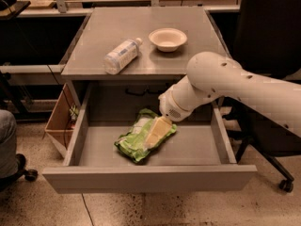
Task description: Pick green rice chip bag from top drawer and place on counter
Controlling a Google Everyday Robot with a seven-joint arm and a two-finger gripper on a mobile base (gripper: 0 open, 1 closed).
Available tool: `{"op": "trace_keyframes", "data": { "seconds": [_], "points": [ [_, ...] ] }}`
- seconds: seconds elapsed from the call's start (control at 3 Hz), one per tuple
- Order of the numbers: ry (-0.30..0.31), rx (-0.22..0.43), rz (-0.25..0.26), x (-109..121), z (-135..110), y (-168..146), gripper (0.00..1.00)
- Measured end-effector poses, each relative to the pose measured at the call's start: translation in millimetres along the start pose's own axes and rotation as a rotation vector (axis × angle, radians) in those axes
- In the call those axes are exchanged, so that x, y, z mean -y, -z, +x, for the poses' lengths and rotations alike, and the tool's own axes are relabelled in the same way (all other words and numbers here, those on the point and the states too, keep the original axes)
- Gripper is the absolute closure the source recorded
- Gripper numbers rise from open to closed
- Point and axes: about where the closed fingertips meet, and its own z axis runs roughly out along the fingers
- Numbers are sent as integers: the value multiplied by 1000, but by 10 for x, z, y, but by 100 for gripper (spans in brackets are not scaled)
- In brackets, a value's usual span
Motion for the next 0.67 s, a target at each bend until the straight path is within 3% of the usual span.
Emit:
{"op": "trace_keyframes", "data": {
  "seconds": [0.67],
  "points": [
    [-92, 91, -5, 194, 119, -741, 0]
  ]
}}
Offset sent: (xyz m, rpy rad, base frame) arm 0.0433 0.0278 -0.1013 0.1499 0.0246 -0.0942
